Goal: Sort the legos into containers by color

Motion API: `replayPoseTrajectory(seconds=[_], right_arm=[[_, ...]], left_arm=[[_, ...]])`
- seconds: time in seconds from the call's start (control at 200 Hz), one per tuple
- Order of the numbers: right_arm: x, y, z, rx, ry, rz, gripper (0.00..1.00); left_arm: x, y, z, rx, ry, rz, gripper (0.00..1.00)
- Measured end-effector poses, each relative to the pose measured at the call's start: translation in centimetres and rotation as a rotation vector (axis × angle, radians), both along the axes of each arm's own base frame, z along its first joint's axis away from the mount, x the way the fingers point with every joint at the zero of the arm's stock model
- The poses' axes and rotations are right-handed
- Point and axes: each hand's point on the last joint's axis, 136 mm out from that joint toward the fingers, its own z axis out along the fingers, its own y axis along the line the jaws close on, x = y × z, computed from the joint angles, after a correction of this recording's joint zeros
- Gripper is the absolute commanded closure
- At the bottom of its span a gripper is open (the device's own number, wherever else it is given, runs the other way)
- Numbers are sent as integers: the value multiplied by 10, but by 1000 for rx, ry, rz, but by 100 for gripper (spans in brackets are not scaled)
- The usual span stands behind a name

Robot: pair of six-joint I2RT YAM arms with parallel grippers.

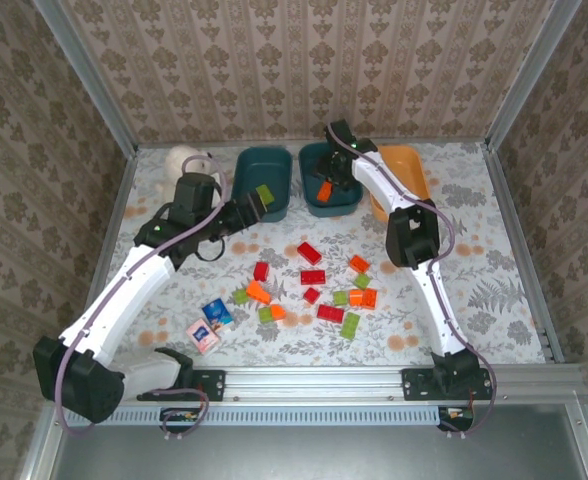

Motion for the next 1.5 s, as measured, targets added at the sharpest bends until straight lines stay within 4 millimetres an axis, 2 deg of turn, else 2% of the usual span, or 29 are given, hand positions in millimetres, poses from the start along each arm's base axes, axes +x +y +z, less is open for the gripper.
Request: replayPoseTrajectory(seconds=[0.045, 0.115, 0.185, 0.24, 0.305, 0.365, 0.405, 0.45, 0.505, 0.545, 0.62, 0.745, 0.83, 0.91, 1.005, 1.155, 1.34, 1.5], right_arm=[[1, 0, 16, 7, -26, 3, 32], [0, 2, 56, 21, -92, 19, 34], [-6, 4, 110, 39, -185, 41, 34], [-20, 7, 157, 51, -265, 69, 34], [-48, 14, 210, 64, -359, 116, 35], [-81, 24, 246, 77, -430, 171, 35], [-108, 31, 263, 88, -466, 212, 35], [-136, 38, 272, 100, -487, 256, 35], [-172, 49, 271, 120, -493, 324, 35], [-194, 52, 259, 128, -470, 362, 35], [-228, 49, 219, 119, -389, 407, 35], [-272, 39, 143, 72, -216, 450, 35], [-297, 34, 116, 54, -142, 482, 35], [-313, 32, 115, 64, -137, 504, 35], [-322, 31, 128, 93, -170, 520, 35], [-325, 30, 139, 112, -199, 526, 35], [-326, 30, 138, 112, -196, 525, 35], [-327, 30, 138, 116, -194, 529, 35]], left_arm=[[-4, 2, -1, 4, 7, 1, 20], [-11, 6, -5, 13, 20, 4, 20], [-19, 11, -9, 24, 35, 6, 21], [-27, 16, -15, 42, 55, 5, 22], [-35, 21, -25, 63, 90, 7, 25], [-45, 26, -40, 83, 141, 15, 30], [-52, 30, -53, 92, 186, 33, 34], [-60, 35, -68, 106, 239, 51, 38], [-70, 43, -86, 121, 313, 95, 40], [-76, 49, -97, 137, 361, 132, 42], [-84, 60, -110, 166, 433, 204, 43], [-81, 67, -134, 187, 552, 313, 45], [-75, 68, -153, 216, 648, 373, 47], [-67, 66, -165, 241, 708, 415, 50], [-64, 66, -171, 246, 739, 457, 51], [-62, 63, -179, 227, 767, 491, 51], [-69, 64, -208, 298, 857, 496, 50], [-72, 54, -211, 325, 864, 463, 47]])
